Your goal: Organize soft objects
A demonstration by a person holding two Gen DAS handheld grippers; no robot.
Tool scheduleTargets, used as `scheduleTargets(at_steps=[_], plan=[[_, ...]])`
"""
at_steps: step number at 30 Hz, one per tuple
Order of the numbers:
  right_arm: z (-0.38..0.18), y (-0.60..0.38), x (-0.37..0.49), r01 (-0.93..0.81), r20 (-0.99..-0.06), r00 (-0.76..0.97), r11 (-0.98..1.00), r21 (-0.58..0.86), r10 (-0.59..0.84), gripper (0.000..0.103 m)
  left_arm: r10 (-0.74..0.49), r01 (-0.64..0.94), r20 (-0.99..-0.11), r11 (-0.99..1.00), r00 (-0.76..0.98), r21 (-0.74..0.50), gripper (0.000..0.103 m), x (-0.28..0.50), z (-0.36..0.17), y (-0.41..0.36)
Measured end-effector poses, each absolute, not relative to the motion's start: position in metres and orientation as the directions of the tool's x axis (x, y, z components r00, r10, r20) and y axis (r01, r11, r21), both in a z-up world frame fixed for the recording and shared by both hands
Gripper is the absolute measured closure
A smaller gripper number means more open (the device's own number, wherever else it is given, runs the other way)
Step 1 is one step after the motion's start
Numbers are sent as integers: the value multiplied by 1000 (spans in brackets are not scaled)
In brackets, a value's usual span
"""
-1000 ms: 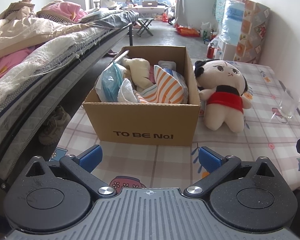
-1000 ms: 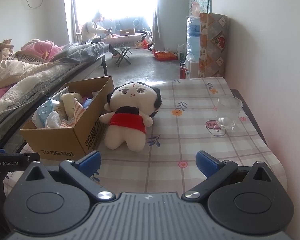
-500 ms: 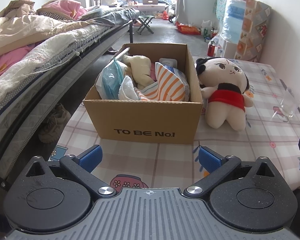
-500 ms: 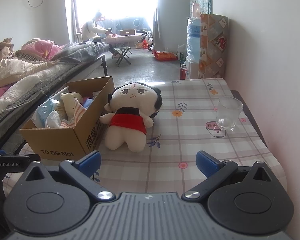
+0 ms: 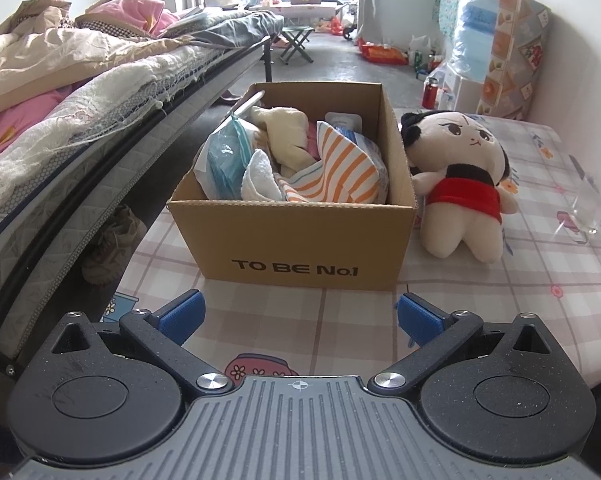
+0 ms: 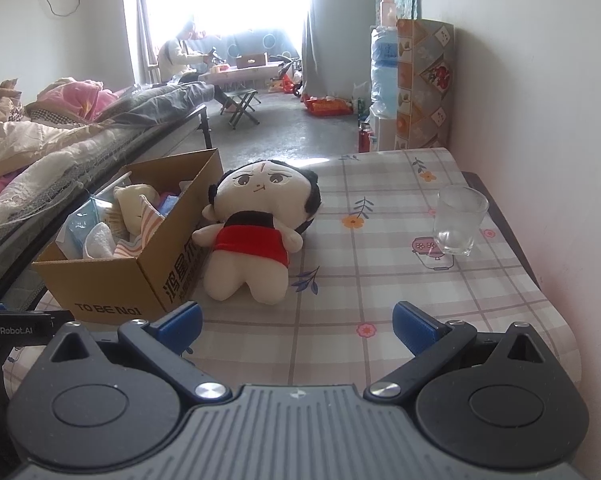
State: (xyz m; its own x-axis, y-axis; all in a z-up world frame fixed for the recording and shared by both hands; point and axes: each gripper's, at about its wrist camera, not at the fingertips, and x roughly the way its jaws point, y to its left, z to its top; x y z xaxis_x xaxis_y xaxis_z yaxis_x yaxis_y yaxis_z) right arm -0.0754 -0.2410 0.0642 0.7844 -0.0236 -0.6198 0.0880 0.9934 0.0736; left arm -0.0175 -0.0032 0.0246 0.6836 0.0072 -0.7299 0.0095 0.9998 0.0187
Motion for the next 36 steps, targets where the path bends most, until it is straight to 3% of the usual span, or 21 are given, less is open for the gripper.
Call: scheduleTargets(at_steps=[36], plan=[[59,-242,-69,104,-635,772,992,64,-40,0,2,16,-732,1000,681,18,0,-13,23,-4]])
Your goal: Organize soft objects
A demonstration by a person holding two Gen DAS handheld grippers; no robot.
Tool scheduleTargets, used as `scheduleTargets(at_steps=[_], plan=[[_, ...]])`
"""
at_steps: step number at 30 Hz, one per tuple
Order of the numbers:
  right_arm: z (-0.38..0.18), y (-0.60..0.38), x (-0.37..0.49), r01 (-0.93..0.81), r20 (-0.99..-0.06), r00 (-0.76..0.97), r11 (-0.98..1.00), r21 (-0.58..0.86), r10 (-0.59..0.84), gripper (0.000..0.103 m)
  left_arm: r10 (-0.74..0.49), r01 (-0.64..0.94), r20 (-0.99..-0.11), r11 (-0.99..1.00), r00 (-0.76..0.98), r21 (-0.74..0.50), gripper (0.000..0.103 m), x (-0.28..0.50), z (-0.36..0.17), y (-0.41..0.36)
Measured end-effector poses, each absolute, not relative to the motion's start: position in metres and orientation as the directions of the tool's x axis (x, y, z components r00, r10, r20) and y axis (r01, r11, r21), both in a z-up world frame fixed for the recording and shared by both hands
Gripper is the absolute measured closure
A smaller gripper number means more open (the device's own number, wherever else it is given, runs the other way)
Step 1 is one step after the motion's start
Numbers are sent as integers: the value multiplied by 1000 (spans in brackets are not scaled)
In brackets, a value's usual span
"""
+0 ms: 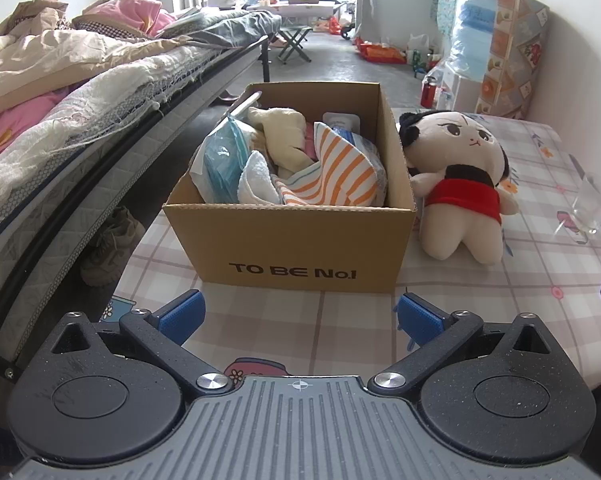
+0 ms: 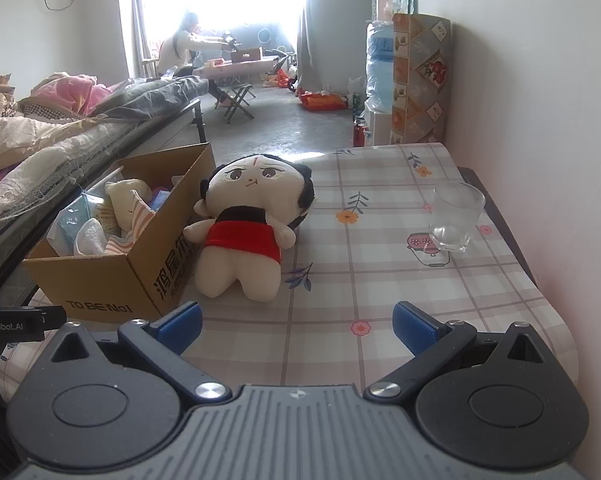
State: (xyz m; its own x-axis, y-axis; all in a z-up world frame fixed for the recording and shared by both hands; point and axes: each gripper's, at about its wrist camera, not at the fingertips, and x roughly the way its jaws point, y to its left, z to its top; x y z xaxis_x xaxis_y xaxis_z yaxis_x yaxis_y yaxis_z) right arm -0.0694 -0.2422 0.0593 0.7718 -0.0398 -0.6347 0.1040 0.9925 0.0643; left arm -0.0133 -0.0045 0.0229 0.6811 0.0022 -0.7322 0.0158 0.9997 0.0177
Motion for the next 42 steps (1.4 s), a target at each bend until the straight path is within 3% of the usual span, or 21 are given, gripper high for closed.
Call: scheduleTargets(at_steps=[42], plan=[[54,-236,-69,98,-656,754,993,61,-34,0,3,14,-747,1000,665,16,0,-14,19,-5]])
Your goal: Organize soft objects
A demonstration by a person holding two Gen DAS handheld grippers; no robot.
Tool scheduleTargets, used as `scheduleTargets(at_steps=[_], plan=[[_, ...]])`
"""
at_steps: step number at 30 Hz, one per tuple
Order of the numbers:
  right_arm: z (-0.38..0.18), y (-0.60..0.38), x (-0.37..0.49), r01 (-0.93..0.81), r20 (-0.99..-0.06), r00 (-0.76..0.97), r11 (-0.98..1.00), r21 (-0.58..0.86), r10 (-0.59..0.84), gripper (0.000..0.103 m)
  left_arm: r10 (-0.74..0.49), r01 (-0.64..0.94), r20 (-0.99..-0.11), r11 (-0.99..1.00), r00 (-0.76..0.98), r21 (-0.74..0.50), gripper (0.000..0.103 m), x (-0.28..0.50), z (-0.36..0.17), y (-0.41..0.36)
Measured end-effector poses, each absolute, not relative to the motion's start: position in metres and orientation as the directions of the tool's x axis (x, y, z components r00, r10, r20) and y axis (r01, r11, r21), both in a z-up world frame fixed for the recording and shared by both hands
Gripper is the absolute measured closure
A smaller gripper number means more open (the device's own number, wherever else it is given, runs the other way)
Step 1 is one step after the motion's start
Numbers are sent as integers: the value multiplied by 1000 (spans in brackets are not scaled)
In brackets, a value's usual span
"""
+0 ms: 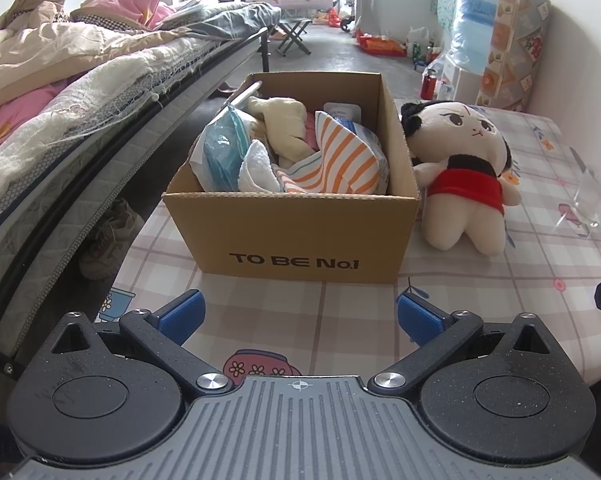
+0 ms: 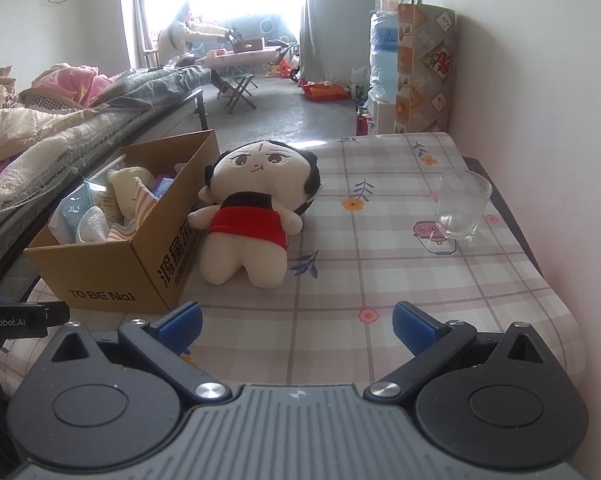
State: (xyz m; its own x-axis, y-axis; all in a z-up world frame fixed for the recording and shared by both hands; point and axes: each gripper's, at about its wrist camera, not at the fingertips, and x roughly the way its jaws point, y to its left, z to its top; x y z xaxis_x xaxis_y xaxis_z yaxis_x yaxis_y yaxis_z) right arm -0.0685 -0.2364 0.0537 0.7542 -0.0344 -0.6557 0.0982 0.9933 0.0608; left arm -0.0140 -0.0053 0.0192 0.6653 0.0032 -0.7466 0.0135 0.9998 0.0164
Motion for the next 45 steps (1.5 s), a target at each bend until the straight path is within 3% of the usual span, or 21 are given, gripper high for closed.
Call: scheduleTargets(at_steps=[45], plan=[[61,-234,-72,103,-645,763,993,55,-44,0,9,7,-748,1000,663,18,0,-14,22,-4]])
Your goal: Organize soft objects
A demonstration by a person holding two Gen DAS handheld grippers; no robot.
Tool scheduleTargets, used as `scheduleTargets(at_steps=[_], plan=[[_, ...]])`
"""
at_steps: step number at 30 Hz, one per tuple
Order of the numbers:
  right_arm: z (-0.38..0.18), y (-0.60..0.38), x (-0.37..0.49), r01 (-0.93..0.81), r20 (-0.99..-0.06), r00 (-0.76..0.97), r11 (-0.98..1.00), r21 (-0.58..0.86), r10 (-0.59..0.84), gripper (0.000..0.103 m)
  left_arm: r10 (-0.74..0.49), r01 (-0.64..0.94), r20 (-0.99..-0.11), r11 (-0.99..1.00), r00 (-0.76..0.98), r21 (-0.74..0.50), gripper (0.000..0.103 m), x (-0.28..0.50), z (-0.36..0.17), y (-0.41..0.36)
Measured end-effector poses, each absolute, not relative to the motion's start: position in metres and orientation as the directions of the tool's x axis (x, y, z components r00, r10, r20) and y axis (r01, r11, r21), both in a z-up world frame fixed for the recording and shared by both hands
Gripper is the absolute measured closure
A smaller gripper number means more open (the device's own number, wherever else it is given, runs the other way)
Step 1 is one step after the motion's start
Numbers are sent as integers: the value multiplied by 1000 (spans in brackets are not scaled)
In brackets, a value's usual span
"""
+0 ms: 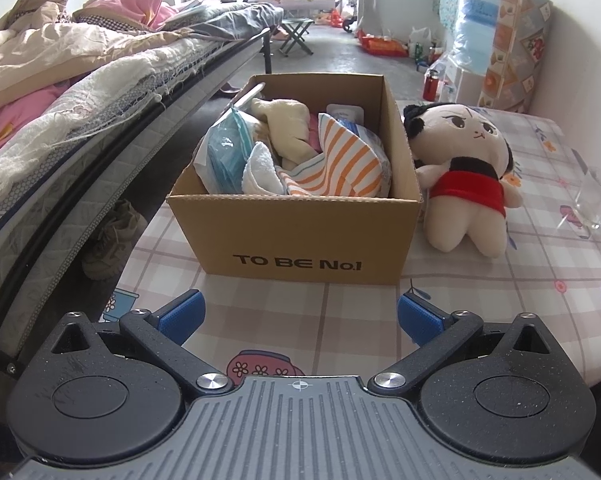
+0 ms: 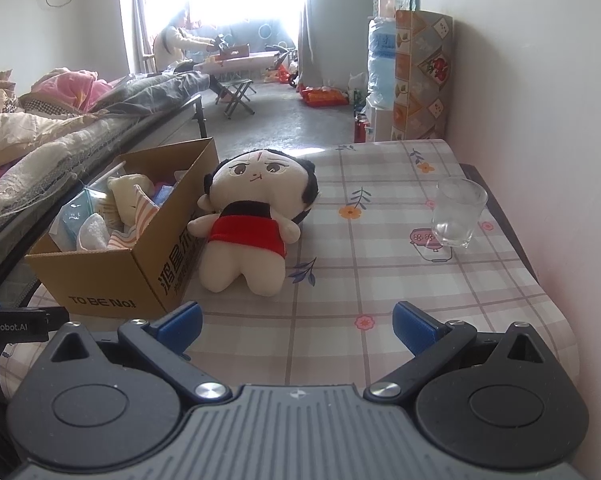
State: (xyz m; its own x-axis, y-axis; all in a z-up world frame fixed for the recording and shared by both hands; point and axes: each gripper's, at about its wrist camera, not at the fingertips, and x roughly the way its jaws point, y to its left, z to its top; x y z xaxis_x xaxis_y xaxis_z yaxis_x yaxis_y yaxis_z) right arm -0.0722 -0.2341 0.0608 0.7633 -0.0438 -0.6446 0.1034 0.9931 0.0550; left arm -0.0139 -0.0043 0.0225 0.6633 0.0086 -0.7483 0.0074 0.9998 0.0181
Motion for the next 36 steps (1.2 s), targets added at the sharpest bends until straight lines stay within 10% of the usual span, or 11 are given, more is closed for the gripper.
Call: scheduleTargets(at_steps=[36], plan=[[60,-232,-73,94,-641,766,994,51,-40,0,9,-3,-749,1000,663,10,0,-15,22,2]])
